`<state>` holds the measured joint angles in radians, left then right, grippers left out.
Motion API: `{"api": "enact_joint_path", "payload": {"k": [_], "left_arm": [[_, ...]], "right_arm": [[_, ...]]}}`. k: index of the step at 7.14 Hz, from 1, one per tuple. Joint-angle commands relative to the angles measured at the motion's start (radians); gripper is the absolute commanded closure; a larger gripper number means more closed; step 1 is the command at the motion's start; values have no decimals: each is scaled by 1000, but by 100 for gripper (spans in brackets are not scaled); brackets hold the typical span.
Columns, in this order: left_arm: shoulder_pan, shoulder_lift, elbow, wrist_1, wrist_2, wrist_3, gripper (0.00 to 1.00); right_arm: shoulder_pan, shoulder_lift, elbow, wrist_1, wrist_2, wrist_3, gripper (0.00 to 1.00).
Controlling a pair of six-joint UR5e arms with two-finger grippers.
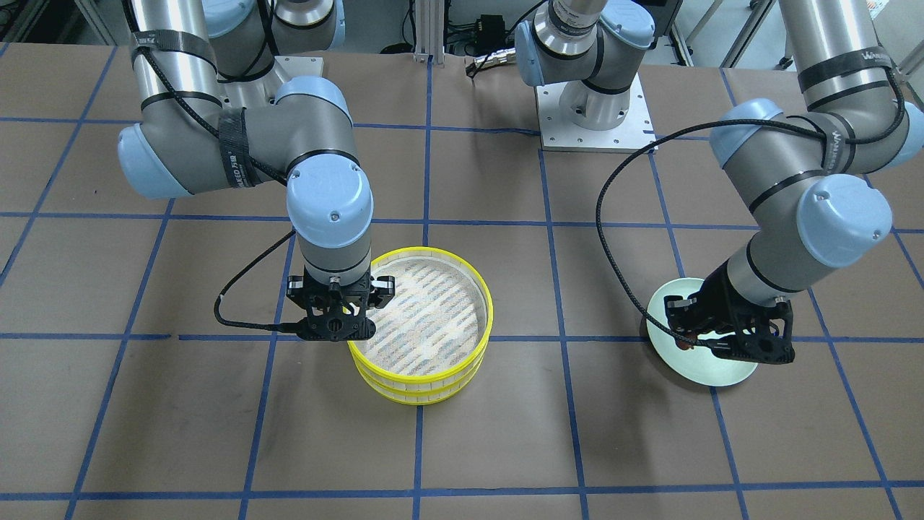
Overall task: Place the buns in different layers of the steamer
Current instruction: 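Grasp and lift the dark brown bun with left gripper while right holds rim, then release brown bun into top tier with left gripper while right lifts away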
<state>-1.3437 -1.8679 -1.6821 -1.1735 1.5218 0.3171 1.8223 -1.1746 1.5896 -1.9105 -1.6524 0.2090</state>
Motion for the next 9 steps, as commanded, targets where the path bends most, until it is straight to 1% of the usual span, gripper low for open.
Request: {"api": "enact_joint_path", "payload": {"k": [1, 2, 3, 4, 5, 6, 7, 8, 9], "left_arm": [[-61, 35, 22, -3, -68, -114, 100], [-110, 47, 24, -2, -69, -163, 100], [-162, 55, 24, 5, -74, -234, 100], [-216, 59, 33, 14, -133, -339, 100], [-268, 59, 44, 34, -181, -421, 100], [-323, 56, 44, 66, -187, -496, 100], [-381, 35, 41, 95, -221, -530, 100], [-409, 18, 38, 162, -283, -550, 100], [-416, 13, 35, 169, -287, -555, 100]], "right_arm": [[-4, -90, -10, 7, 11, 1, 0], [-8, -171, -10, 60, 10, -6, 0], [-18, -272, -11, 153, 13, -10, 0], [-24, -345, -11, 236, 8, -10, 0], [-50, -380, -10, 311, -3, -34, 0], [-58, -402, -10, 333, -3, -49, 0], [-58, -433, -10, 358, -3, -50, 0], [-60, -451, -8, 419, -4, -51, 0], [-60, -451, -8, 419, -1, -51, 0]]}}
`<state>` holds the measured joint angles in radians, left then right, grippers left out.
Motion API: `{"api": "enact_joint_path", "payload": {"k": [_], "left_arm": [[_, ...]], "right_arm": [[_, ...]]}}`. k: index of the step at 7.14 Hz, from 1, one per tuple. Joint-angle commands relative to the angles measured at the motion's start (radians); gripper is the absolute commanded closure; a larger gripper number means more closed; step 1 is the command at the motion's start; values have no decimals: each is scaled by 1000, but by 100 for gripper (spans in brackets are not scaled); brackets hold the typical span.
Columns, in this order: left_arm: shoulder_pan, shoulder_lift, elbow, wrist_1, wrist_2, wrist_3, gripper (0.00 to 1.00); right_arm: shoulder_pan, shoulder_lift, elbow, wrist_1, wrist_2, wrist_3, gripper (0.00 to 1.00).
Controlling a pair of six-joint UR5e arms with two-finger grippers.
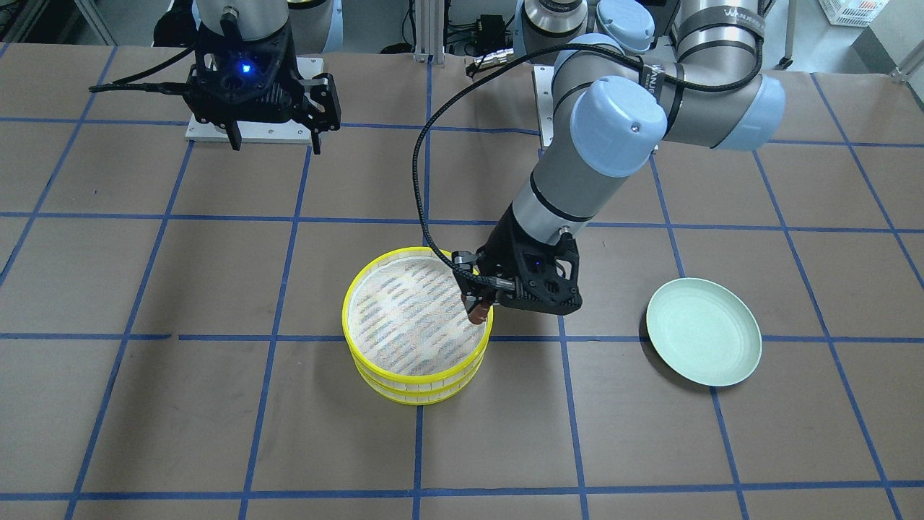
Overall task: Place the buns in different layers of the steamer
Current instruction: 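Release brown bun into top tier with left gripper while right lifts away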
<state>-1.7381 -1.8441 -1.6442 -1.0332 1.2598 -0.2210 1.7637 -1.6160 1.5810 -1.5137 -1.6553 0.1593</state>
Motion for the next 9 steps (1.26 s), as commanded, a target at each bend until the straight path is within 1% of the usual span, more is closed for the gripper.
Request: {"api": "enact_joint_path", "payload": {"k": [1, 2, 3, 4, 6, 7, 9], "left_arm": [[-29, -32, -6, 31, -52, -17, 97], [-37, -49, -6, 36, -90, -15, 56], [-37, -52, -5, 35, -85, -20, 5], [-35, -46, 0, 30, -79, -18, 0], [-35, -40, 7, 32, -77, -18, 0], [-22, -14, 9, 7, -4, -15, 0], [72, 55, 24, -149, 163, 9, 0]], "right_arm": [[-1, -9, 1, 21, 3, -1, 0], [-1, -8, 2, 24, 0, -1, 0], [-1, -8, 1, 26, 0, -1, 0], [-1, -8, 1, 23, 0, -1, 0], [-1, -8, 1, 24, 0, -1, 0], [-1, -8, 1, 26, 0, -3, 0], [-1, -8, 1, 24, 0, -3, 0]]}}
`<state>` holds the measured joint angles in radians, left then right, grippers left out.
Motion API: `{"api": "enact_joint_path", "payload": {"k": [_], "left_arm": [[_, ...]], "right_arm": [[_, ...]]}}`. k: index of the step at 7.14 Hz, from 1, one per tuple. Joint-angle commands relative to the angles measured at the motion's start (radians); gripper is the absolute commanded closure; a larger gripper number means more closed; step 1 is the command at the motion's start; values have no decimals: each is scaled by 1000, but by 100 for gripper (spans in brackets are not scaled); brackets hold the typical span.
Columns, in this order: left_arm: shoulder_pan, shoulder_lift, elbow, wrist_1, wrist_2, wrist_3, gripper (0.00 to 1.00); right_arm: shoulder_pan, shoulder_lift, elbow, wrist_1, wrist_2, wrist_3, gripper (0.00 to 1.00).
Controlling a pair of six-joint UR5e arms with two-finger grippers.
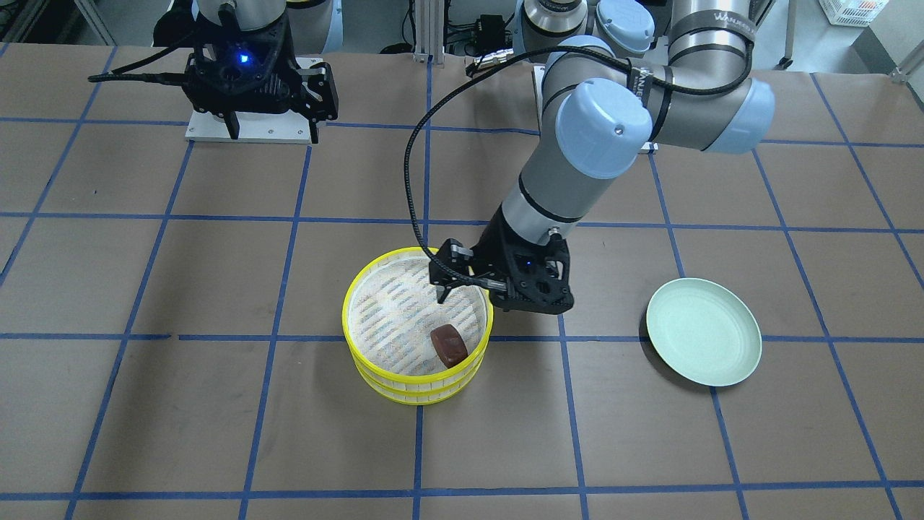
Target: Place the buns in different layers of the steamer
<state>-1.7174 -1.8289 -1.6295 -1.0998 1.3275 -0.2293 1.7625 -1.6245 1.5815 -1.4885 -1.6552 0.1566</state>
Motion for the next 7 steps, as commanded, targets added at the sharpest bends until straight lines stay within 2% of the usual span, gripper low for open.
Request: {"api": "enact_joint_path", "payload": {"k": [1, 2, 4, 7], "left_arm": [[62, 74, 17, -148, 132, 69, 0], [70, 114, 19, -203, 213, 82, 0], [81, 204, 29, -329, 303, 131, 0], [82, 285, 14, -418, 332, 195, 0]], "right_arm": [[0, 0, 0, -1, 0, 0, 0], [0, 0, 0, -1, 0, 0, 0], [0, 0, 0, 1, -2, 1, 0], [2, 6, 3, -7, 0, 4, 0]]}}
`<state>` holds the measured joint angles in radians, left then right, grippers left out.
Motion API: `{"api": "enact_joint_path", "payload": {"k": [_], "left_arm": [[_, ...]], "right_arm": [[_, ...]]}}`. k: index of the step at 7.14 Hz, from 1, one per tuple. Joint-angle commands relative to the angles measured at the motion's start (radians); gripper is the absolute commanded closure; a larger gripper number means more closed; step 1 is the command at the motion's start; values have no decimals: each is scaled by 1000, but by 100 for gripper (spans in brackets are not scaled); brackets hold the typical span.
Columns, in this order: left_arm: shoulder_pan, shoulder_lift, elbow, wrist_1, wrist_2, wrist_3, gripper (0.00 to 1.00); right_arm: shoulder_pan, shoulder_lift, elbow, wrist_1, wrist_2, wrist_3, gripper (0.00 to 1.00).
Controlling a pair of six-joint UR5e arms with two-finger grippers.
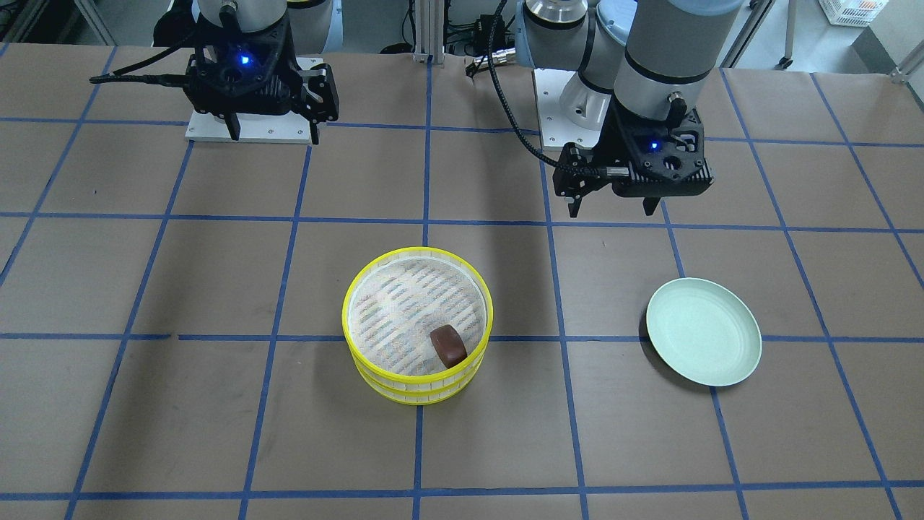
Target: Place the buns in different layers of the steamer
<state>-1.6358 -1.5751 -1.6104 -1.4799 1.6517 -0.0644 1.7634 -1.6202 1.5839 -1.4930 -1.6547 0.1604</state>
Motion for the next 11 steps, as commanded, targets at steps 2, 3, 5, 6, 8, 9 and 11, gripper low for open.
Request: {"api": "enact_joint_path", "payload": {"k": [2, 3, 5, 6, 8, 9, 11], "left_arm": [[-4, 44, -5, -42, -50, 47, 0], [-7, 50, -5, -49, -67, 46, 0], [-1, 57, -6, -59, -63, 46, 0], [1, 58, -6, -62, -62, 44, 0], [1, 58, -6, -63, -62, 46, 0], [1, 58, -8, -63, -62, 46, 0], [1, 58, -10, -62, -62, 44, 0]], "right_arm": [[-2, -6, -2, -7, 9, 2, 0], [-4, -6, -5, -9, 13, 1, 0], [-4, -6, -7, -42, 13, -1, 0], [-4, -7, -7, -52, 15, -1, 0], [-4, -9, -7, -52, 15, 1, 0], [-4, -7, -7, -52, 13, -1, 0], [-4, -7, -7, -50, 13, -1, 0]]}}
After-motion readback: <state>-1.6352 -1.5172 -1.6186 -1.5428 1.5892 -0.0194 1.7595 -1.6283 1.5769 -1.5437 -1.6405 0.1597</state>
